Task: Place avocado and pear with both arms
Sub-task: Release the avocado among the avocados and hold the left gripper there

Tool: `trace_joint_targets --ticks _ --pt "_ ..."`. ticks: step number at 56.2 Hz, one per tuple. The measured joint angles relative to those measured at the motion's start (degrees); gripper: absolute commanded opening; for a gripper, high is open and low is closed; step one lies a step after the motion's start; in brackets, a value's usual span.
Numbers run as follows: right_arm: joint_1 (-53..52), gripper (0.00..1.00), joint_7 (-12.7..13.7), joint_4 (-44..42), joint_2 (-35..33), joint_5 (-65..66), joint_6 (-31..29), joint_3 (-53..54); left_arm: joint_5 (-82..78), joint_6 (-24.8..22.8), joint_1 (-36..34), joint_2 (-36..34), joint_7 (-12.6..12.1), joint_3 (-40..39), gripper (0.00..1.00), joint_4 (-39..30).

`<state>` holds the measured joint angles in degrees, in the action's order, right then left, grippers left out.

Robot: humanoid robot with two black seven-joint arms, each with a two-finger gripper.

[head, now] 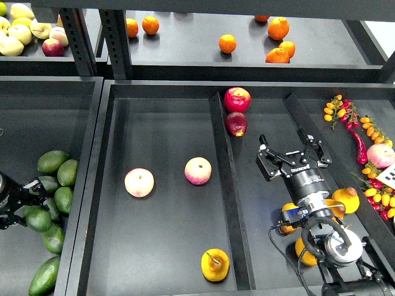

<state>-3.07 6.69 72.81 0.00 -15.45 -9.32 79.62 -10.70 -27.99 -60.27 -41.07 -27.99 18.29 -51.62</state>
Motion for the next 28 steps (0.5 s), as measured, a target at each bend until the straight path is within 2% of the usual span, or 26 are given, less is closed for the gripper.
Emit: trace_joint_targets --ticks 28 --pt "0.00 1.00 0.00 -0.32 0.00 0.02 0.00 -0.22 -1.53 0.00 4.04 0.07 0.00 -2.13 0.32 0.56"
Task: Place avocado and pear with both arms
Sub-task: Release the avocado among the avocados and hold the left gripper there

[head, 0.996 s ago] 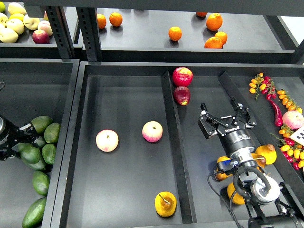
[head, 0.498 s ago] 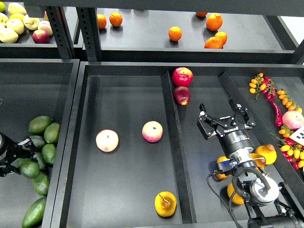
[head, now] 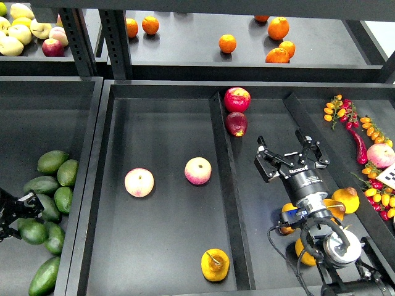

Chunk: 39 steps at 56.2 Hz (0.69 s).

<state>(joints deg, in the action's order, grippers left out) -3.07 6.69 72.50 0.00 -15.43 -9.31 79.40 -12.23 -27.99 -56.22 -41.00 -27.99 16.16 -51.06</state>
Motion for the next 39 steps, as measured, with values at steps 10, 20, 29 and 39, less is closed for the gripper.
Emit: trace_joint_targets --ticks 10,20,29,39 --pt "0.00 1.00 0.00 0.00 0.00 -0.03 0.00 -0.21 -0.21 0.00 1.44 0.23 0.00 0.00 0.34 0.00" --pt "0.00 1.00 -0.01 0.00 0.00 -0.04 0.00 -0.37 -1.35 0.00 2.57 0.47 0.00 -0.03 0.40 0.00" --pt "0.00 1.00 -0.01 -0.05 0.00 -0.04 0.00 -0.40 -1.63 0.00 2.77 0.67 0.00 -0.10 0.48 0.00" --pt "0.00 1.00 -0.01 -0.07 0.00 -0.04 0.00 -0.45 -1.65 0.00 2.79 1.13 -0.01 -0.32 0.50 0.00"
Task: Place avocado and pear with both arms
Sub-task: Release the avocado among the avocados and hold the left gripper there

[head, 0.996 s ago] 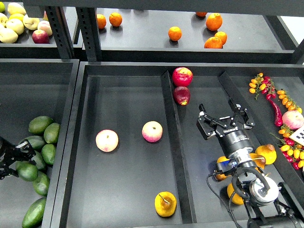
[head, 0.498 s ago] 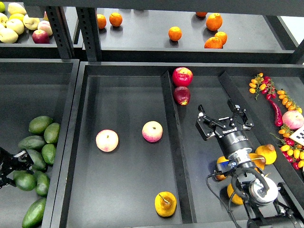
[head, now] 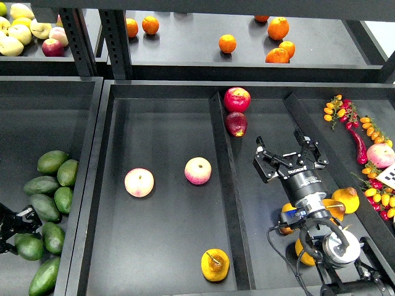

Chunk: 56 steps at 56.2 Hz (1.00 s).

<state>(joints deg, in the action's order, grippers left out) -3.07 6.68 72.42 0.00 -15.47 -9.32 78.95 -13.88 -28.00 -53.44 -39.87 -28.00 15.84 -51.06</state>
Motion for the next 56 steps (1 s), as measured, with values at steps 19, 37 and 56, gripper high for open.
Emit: trace_joint_targets --ticks 19,37,56 --pt "0.00 1.00 0.00 -0.35 0.00 0.00 0.00 -0.01 0.03 0.00 0.61 0.73 0.00 -0.03 0.73 -0.03" --pt "-0.09 1.00 0.00 -0.42 0.00 0.00 0.00 -0.04 0.09 0.00 1.05 0.50 0.00 -0.06 0.87 -0.32" --pt "-0.16 1.00 0.00 -1.24 0.00 0.03 0.00 -0.17 0.15 0.00 0.52 -3.03 0.00 -3.05 0.96 -2.22"
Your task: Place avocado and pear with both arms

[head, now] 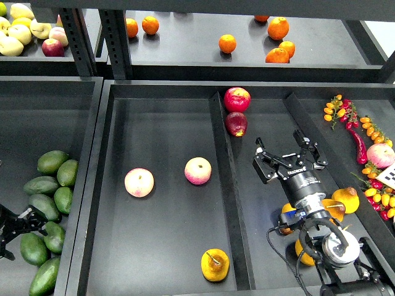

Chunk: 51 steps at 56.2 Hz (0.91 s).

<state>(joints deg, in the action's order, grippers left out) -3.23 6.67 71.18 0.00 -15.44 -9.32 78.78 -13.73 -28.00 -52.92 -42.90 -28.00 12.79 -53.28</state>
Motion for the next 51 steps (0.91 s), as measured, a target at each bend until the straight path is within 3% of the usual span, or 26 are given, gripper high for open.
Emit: trace_joint_targets --ticks 19,51 --pt "-0.13 1.00 -0.07 -1.02 0.00 0.02 -0.08 -1.75 0.01 -0.02 -3.50 -8.21 -0.01 -3.82 0.98 -4.53" --pt "-0.19 1.00 -0.08 -1.10 0.00 0.06 -0.09 -2.58 5.73 0.01 -4.85 -11.29 0.00 -17.70 0.98 -5.56"
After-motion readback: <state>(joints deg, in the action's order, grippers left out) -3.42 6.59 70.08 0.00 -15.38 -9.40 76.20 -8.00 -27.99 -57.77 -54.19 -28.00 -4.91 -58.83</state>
